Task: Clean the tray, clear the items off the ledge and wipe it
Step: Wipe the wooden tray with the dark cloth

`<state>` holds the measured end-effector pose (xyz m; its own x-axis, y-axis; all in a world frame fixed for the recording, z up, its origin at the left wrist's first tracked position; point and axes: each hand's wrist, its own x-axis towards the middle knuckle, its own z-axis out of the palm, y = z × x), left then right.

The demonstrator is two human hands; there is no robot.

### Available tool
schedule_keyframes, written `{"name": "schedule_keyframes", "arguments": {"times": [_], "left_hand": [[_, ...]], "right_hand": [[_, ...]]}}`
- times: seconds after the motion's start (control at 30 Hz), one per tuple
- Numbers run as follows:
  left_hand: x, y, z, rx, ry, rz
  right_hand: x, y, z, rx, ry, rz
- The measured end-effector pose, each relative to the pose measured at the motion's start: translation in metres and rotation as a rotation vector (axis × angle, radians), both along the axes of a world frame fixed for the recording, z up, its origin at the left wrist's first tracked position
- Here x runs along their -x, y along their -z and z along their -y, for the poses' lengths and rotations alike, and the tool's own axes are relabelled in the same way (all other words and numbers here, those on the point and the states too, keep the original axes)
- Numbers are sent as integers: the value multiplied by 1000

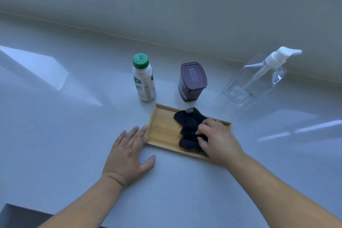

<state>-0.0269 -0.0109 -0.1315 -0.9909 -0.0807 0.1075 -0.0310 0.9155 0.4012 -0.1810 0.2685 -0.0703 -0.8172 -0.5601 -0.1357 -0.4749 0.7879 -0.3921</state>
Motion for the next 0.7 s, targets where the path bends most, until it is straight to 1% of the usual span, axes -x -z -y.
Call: {"name": "schedule_keyframes", "arguments": {"times": [0.07,0.1,0.13,0.2,0.27,0.3,0.43,0.5,0.57,0.6,0.63,0.67,0.7], "left_hand": [[0,-2,0,14,9,16],[0,-2,-1,19,14,27],[-1,-3,-1,16,17,36],[-1,-4,-1,6,14,53],[-1,-5,0,0,12,63],[-2,-5,0,1,18,74],[-2,-9,4,22,58,154],[-1,-16,3,-19,40,178],[1,-22,2,-69,16,210],[2,-25,3,-79,16,228],[4,-29,4,-89,20,250],[7,-33,5,-106,20,270],[10,-36,6,-133,5,284]], "right_hand": [[3,-3,-20,-56,250,6],[0,-4,-19,-75,316,14],[-7,-6,-12,-63,354,33],[-29,-16,8,65,367,54],[-63,-27,25,174,294,30],[-84,-30,30,176,220,11],[-163,-23,39,55,-117,-15],[-183,-16,36,-51,-258,-16],[-189,-15,28,-120,-318,28],[-188,-17,24,-103,-271,82],[-185,-21,19,-61,-165,160],[-180,-26,14,-9,-16,220],[-172,-30,7,38,155,240]]}}
